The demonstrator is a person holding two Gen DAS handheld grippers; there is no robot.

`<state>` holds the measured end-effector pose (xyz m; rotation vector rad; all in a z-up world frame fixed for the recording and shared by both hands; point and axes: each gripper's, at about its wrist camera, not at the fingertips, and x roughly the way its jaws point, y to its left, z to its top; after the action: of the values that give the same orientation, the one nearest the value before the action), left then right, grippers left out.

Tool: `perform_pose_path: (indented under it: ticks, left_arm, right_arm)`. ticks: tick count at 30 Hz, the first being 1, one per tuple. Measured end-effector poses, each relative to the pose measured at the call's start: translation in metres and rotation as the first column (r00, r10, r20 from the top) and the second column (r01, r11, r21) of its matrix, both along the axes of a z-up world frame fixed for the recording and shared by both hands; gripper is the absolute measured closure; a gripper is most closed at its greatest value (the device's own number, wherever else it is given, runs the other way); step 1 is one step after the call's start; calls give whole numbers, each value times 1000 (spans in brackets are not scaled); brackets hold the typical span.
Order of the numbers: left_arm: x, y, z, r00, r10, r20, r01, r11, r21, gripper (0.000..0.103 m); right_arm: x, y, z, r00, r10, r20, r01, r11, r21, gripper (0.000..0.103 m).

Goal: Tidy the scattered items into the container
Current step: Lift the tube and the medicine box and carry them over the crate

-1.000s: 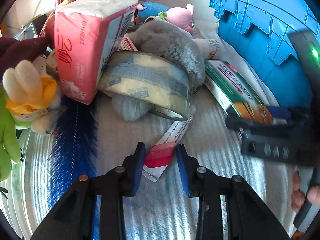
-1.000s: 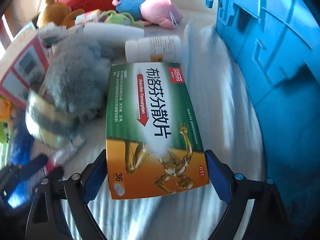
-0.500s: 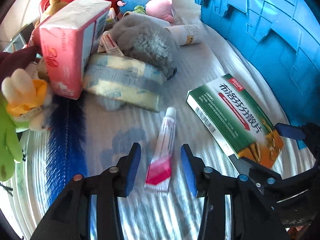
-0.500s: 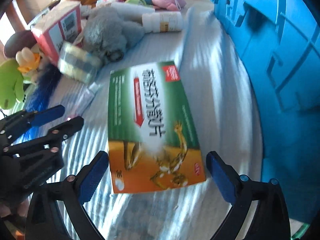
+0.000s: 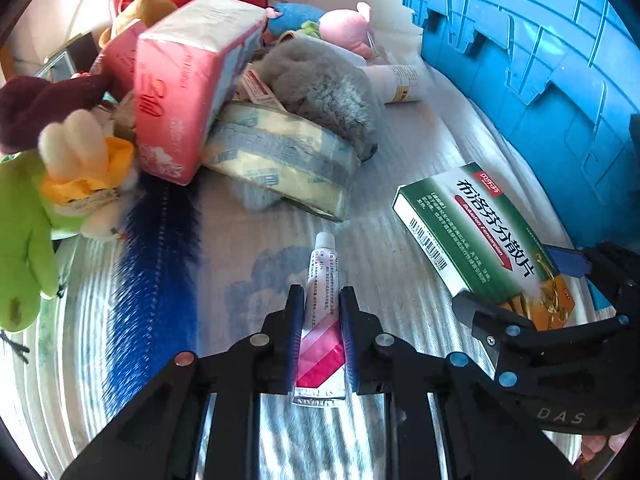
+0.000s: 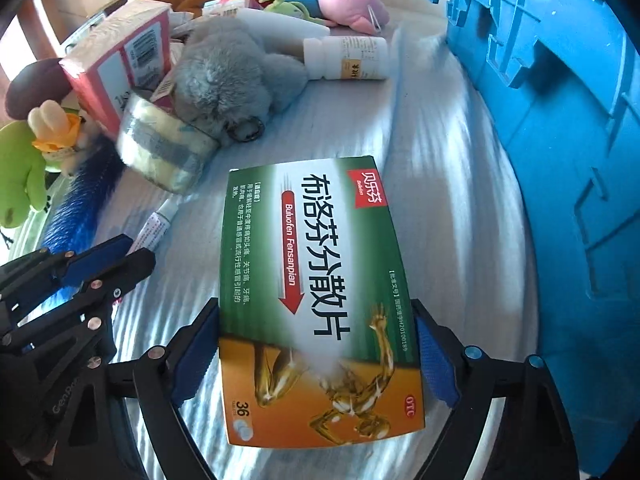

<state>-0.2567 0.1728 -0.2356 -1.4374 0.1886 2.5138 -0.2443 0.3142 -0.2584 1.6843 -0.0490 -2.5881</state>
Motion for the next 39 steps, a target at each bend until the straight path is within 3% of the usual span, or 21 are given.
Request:
perform_pose_path:
  ticks: [10, 20, 27, 39]
  left_arm:
    - [28, -24, 70, 989, 107, -102, -107, 994, 1, 85]
    - [50, -45, 146, 944, 200, -262, -206, 978, 2, 85]
    - [71, -71, 198, 910, 208, -358, -211, 977, 30, 85]
    - [93, -70, 244, 886, 162, -435, -146, 987, 70, 85]
  right_arm:
    - [13, -16, 51, 991, 93, -95, -96, 995, -23, 14]
    - [28, -42, 138, 945, 191, -265, -201, 979, -12, 14]
    - [42, -57, 199, 913, 166, -372, -177, 984, 4, 14]
    - [75, -70, 267, 866, 116, -487, -84, 993, 88, 16]
